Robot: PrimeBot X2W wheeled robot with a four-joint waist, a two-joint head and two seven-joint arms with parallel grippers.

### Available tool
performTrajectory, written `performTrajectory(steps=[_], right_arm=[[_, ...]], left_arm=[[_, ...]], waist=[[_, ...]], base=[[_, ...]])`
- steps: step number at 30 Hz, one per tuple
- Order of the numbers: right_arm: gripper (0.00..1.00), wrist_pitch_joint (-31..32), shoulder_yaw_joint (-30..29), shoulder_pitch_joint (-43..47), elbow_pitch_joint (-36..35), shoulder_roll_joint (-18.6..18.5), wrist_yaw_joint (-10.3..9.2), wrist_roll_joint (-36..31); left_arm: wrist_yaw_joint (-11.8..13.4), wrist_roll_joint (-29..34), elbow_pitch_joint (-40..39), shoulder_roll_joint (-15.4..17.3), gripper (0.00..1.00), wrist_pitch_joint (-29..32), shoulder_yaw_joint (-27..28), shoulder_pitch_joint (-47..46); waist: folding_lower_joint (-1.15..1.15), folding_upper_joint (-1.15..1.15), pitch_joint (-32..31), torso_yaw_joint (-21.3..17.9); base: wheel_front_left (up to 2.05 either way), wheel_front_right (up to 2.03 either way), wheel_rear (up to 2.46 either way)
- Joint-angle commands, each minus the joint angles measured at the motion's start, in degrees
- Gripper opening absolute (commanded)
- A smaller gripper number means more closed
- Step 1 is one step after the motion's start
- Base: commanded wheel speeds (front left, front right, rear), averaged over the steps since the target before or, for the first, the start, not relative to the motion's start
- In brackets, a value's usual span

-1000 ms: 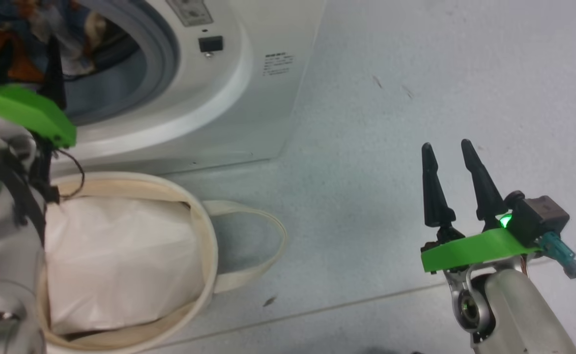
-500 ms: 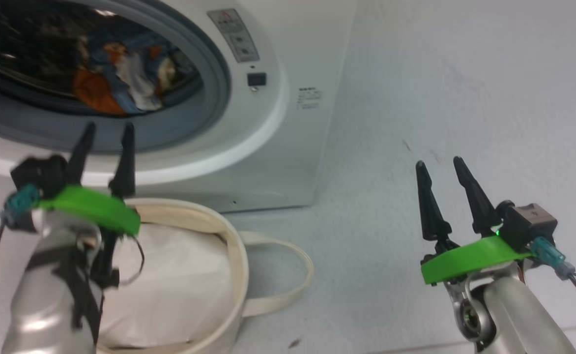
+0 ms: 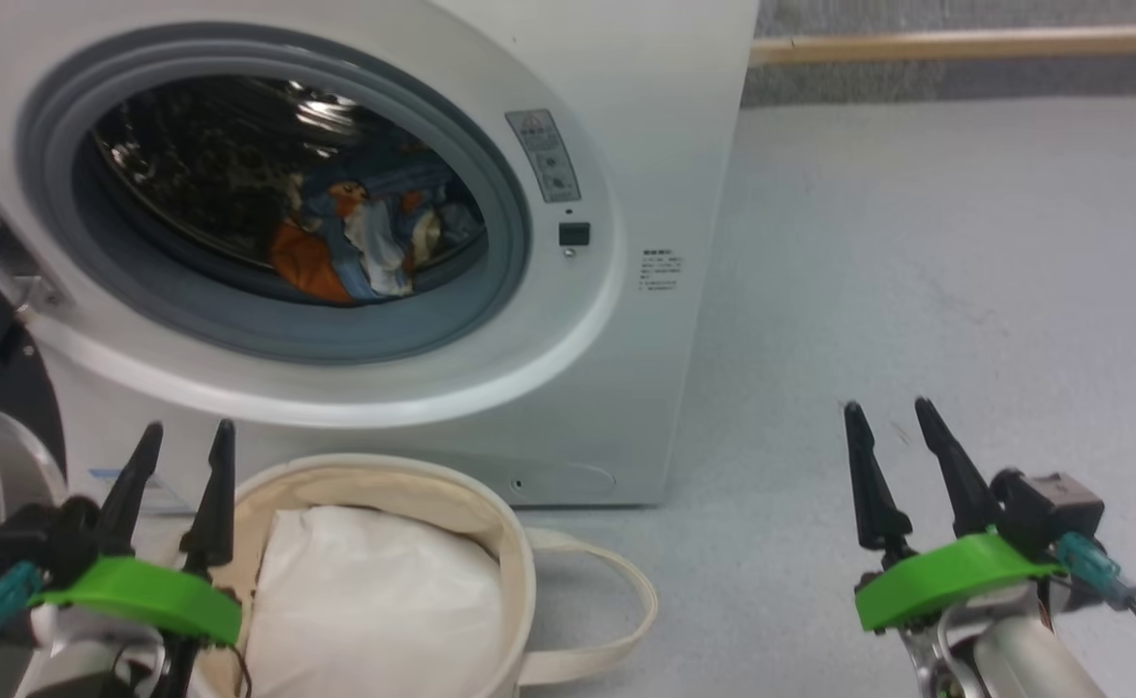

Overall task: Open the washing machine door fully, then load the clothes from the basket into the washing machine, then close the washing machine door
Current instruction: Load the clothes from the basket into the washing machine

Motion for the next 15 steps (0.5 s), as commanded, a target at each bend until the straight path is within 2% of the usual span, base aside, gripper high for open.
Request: performTrajectory(steps=[1, 15], right_arm=[[1.0, -0.7, 0.6, -0.3, -1.4, -0.1, 0.03, 0.1], [1.0, -0.7, 0.3, -0.9, -0.3, -0.4, 0.03, 0.2]], left_arm=[[-0.3, 0.1, -2.7, 1.5, 1.0, -0.5, 2.8, -1.4], [-0.3, 0.7, -5.5, 0.5, 1.0, -0.5, 3.1, 1.8]], waist=[[0.01, 0.0, -0.9, 0.7], [0.01, 0.0, -2.6, 1.4]], base=[[0.0, 0.0, 0.0], [0.0, 0.0, 0.0]])
